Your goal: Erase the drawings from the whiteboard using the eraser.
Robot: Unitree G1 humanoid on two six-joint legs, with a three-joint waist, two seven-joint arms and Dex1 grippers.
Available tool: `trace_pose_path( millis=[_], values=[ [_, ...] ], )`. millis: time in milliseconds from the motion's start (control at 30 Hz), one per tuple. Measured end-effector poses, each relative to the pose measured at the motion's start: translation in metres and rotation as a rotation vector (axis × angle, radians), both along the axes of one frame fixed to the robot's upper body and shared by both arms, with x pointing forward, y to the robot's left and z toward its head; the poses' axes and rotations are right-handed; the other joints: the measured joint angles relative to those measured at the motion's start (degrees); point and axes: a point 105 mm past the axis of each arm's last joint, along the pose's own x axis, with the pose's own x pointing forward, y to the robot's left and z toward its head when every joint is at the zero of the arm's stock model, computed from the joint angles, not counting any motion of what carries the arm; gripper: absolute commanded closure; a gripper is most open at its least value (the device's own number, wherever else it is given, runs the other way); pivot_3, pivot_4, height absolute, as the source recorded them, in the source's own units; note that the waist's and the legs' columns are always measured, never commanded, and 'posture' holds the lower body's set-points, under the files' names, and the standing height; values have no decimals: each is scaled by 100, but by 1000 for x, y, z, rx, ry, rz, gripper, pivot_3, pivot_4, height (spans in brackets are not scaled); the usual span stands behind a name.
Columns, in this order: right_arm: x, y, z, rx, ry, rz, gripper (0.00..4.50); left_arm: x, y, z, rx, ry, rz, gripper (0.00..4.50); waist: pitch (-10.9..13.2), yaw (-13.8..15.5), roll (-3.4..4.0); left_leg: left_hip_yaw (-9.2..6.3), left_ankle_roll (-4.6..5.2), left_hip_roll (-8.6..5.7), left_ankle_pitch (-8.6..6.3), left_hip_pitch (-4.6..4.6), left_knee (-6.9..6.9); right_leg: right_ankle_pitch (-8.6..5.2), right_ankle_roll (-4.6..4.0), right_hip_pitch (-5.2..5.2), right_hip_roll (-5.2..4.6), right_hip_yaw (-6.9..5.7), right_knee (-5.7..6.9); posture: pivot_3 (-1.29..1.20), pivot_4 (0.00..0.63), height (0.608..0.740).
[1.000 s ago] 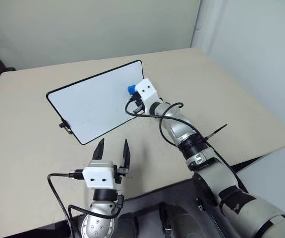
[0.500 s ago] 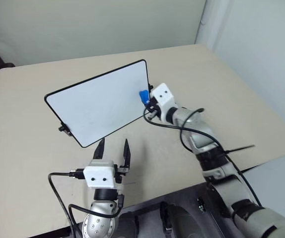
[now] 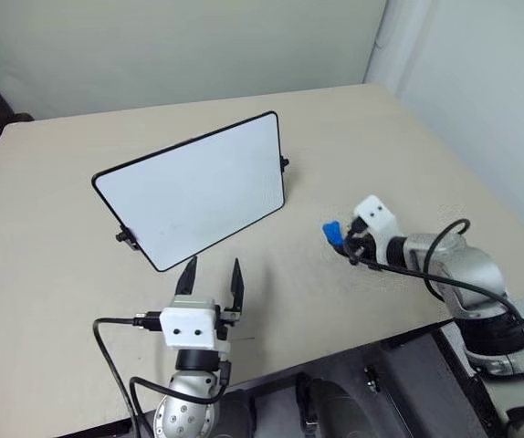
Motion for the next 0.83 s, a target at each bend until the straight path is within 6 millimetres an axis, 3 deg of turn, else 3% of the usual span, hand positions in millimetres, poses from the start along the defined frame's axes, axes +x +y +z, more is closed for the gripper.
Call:
trace_pose_path(
  millis=[333, 433, 600, 667, 833],
  values=[
    [0, -9, -8, -34, -24, -2, 316, 3, -3, 2, 4, -3, -21, 1077, 1, 4, 1, -9, 12, -4, -6, 57, -6, 5, -1, 65, 3, 0, -4, 0, 150, 740],
    [8, -11, -2, 20, -165, -28, 316, 4, -4, 2, 3, -5, -24, 1077, 3, 14, 5, -13, 16, -6, -8, 60, -6, 5, 1, 70, 2, 3, -11, 0, 150, 740],
    [7, -4, 51, 265, -483, 6, 316, 4, -4, 3, 2, -7, -28, 1077, 5, 12, 11, -14, 17, -6, -8, 60, -11, 1, 8, 68, 4, 4, -13, 0, 150, 740],
    [-1, 9, 64, 367, -522, 63, 316, 4, -4, 3, 1, -7, -30, 1077, 4, 3, 10, -15, 16, -6, -8, 61, -12, -3, 13, 69, 6, 3, -16, 0, 150, 740],
    [-19, 34, 70, 555, -469, 190, 316, 4, -5, 2, -2, -4, -42, 1077, 4, 3, 11, -13, 19, -7, -10, 60, -10, -9, 20, 76, 5, 5, -30, 0, 150, 740]
  ],
)
